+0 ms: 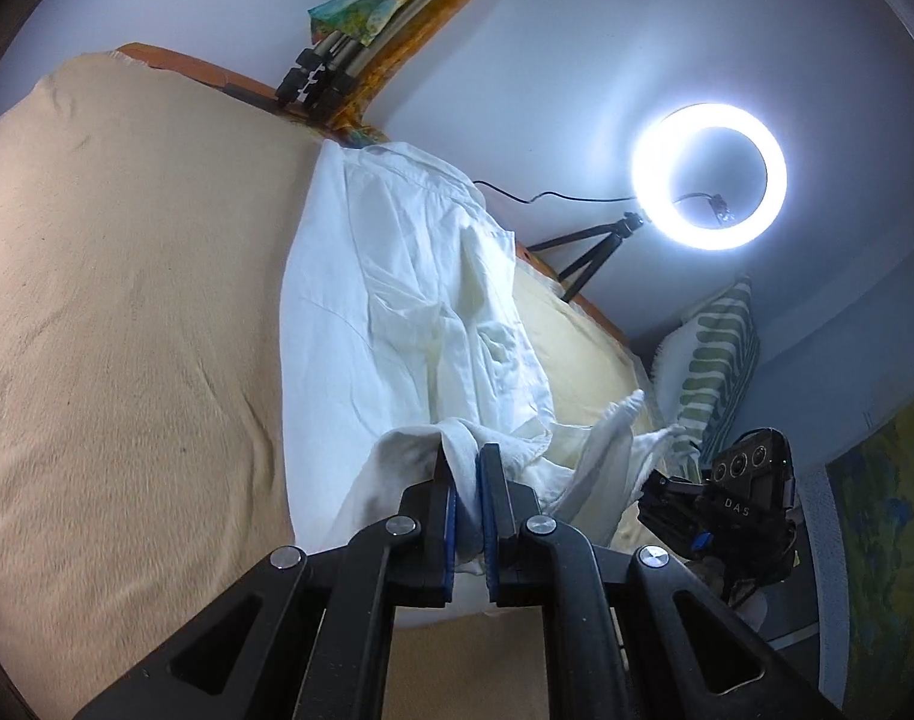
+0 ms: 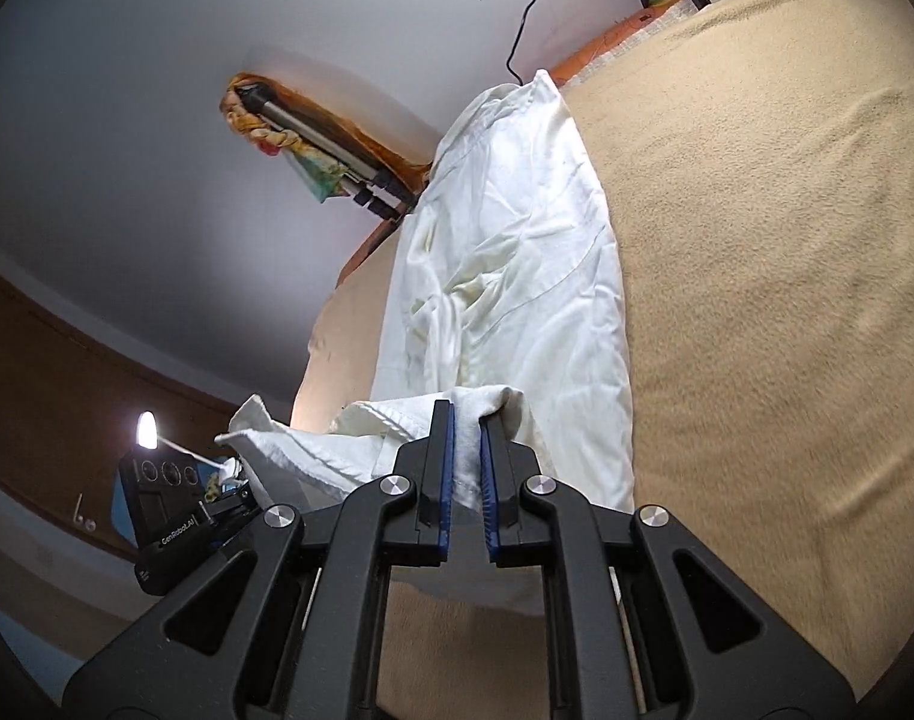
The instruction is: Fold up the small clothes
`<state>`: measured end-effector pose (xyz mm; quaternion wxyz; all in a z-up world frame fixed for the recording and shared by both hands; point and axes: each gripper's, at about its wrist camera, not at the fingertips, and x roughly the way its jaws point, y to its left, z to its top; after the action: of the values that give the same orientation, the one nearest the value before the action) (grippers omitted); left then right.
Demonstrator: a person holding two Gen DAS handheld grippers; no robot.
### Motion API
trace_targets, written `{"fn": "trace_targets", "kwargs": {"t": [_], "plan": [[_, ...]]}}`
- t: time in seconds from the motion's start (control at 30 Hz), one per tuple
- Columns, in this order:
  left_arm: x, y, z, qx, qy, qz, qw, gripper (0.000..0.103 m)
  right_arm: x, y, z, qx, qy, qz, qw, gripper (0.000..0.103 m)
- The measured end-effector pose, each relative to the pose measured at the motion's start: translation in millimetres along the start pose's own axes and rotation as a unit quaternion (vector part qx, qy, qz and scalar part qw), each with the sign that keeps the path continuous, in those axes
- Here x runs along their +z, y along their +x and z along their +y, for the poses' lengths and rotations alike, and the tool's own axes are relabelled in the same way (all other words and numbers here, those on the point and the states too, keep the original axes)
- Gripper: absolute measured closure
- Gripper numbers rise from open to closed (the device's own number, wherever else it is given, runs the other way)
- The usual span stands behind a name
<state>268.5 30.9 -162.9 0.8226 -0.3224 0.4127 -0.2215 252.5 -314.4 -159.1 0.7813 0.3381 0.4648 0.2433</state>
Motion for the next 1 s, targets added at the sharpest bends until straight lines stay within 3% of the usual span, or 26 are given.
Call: {"fn": "trace_targets", "kwargs": {"t": [0.07,0.13,0.17,0.2,0.23,0.33,0.5,0.67,0.77,0.87,1.0], "plan": [[6,5,4,0.005,-0.002,0.0,1.0,0.094,5,6,-2,-0.003,0.001,-0.001,1.0,0.093],[12,4,6,0.007,0.003,-0.015,0.9999,0.069,10,8,-4,0.0,0.005,-0.005,1.0,0.089],[14,1,7,0.009,0.004,-0.03,0.9995,0.063,12,7,-5,0.001,0.006,-0.007,1.0,0.078],[17,-5,9,0.012,0.002,-0.049,0.9987,0.053,15,5,-6,0.001,0.007,-0.008,1.0,0.059],[19,-10,11,0.014,0.0,-0.063,0.9979,0.046,17,2,-6,-0.002,0.005,-0.02,1.0,0.053],[20,-18,18,0.021,0.008,-0.073,0.9971,0.046,20,-9,-4,-0.026,-0.024,-0.042,0.998,0.051],[9,-2,35,0.049,0.01,-0.035,0.9981,0.049,16,-1,-9,-0.06,-0.051,-0.015,0.997,0.051],[1,25,32,0.064,0.03,0.005,0.9975,0.063,13,24,-10,-0.116,-0.081,0.026,0.99,0.056],[1,35,29,0.069,0.036,0.005,0.9969,0.064,13,31,-5,-0.127,-0.098,0.026,0.987,0.059],[3,38,29,0.076,0.042,0.001,0.9962,0.068,11,35,9,-0.151,-0.136,0.019,0.979,0.065],[5,32,31,0.088,0.036,-0.013,0.9954,0.066,1,40,27,-0.193,-0.191,0.014,0.962,0.065]]}}
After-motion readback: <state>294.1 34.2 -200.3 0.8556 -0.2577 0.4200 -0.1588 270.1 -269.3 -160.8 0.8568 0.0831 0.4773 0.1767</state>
